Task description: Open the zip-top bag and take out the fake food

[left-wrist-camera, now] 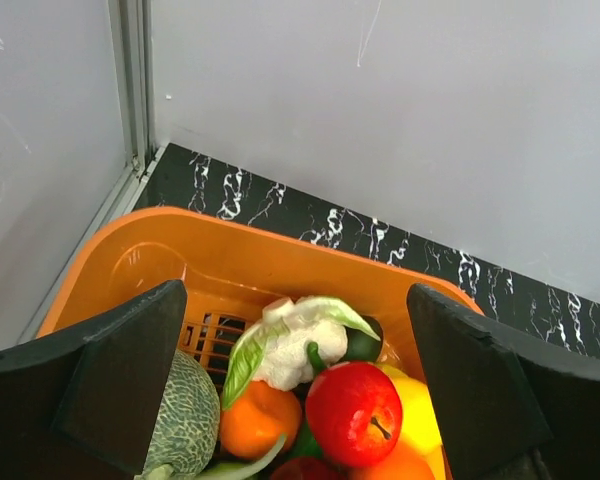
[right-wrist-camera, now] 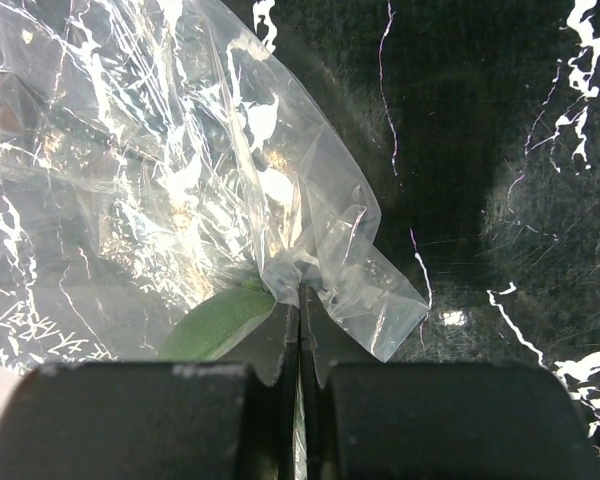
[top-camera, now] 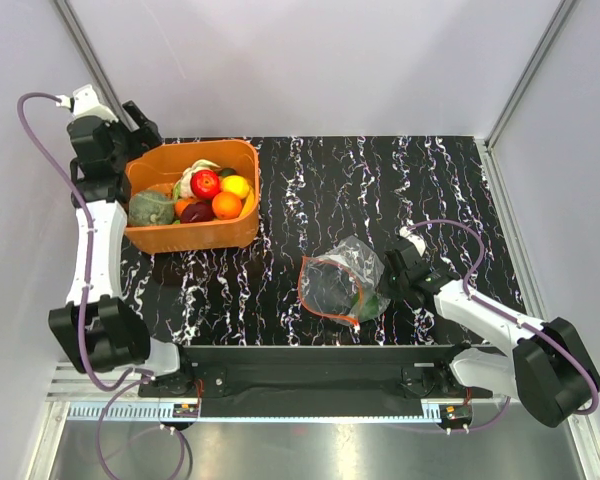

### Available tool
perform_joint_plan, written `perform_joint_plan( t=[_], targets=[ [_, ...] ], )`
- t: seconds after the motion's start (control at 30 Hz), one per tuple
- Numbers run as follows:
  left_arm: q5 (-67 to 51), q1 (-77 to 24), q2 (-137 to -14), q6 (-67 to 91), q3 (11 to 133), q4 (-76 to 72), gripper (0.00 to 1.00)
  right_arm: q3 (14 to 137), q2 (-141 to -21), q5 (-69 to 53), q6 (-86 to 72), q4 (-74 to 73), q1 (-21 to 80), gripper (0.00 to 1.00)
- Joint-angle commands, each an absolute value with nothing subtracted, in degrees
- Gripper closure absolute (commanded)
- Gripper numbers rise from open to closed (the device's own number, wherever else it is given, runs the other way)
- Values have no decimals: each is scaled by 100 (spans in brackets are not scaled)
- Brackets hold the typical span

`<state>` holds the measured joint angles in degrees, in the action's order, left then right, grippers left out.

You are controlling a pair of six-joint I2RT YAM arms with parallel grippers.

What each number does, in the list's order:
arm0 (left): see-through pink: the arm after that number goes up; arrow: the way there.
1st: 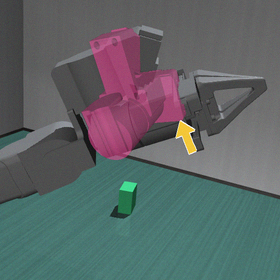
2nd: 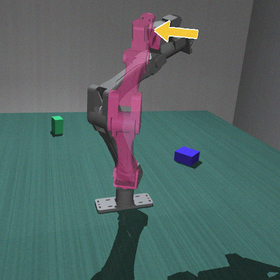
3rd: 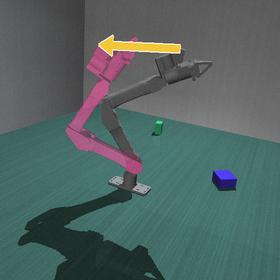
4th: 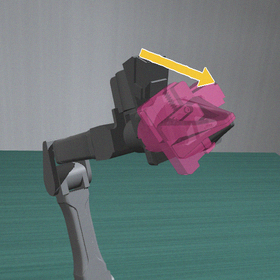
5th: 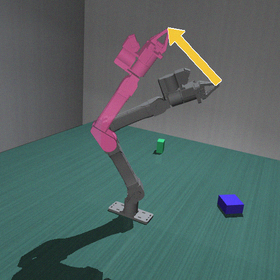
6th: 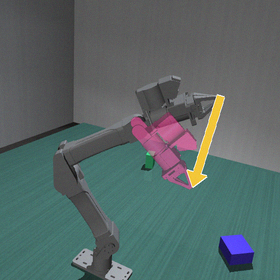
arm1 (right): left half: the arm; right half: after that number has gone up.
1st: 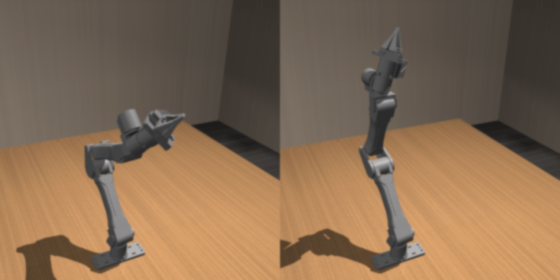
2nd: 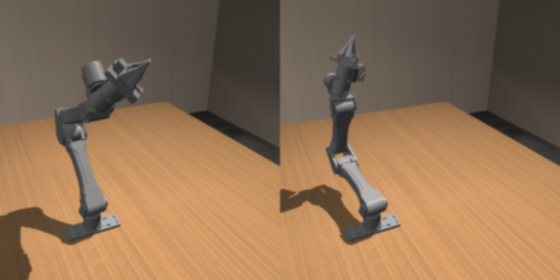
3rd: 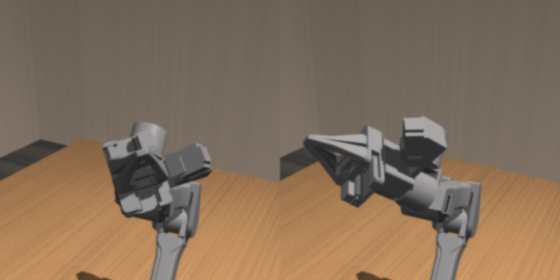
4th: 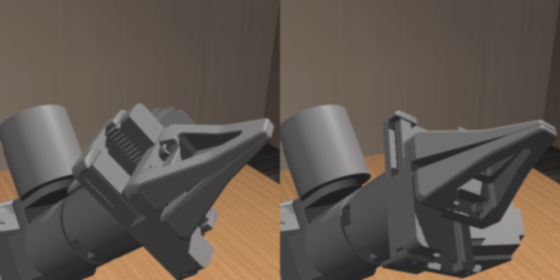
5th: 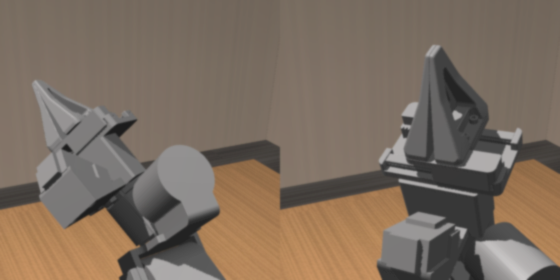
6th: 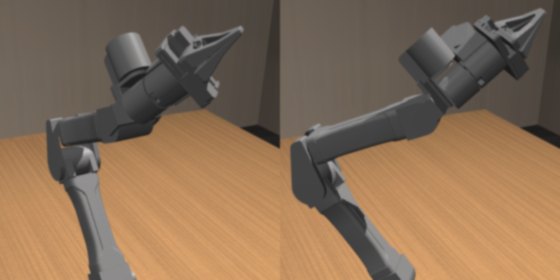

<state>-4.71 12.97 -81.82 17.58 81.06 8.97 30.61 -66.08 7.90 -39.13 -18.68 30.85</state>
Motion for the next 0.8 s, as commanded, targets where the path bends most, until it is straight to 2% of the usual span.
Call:
perform_joint_plan(
  t=[0.0, 0.07, 0.23, 0.27, 0.37, 0.53, 0.77],
  targets=[
    [-676, 1100, -7456, 1688, 7911, 703, 1, 3252, -6636, 809, -3806, -1714, 3076, 100],
    [-685, 880, -7208, 1635, 7631, 686, 1, 3278, -6644, 809, -3771, -1731, 3067, 100],
    [-431, -648, -6575, 1231, 7173, 756, 5, 3322, -6609, 817, -3744, -1758, 3067, 100],
    [-378, -1155, -6444, 1178, 6928, 669, 8, 3322, -6609, 809, -3753, -1749, 3067, 100],
    [-535, -1861, -6267, 1169, 6514, 466, 14, 3340, -6592, 809, -3753, -1758, 3067, 100],
    [-948, -3197, -6232, 1327, 5758, 159, 33, 3393, -6592, 861, -3744, -1846, 3067, 100],
    [-1318, -4692, -6293, 1626, 5054, -412, 44, 3393, -6565, 896, -3771, -1925, 3067, 100]
  ],
)
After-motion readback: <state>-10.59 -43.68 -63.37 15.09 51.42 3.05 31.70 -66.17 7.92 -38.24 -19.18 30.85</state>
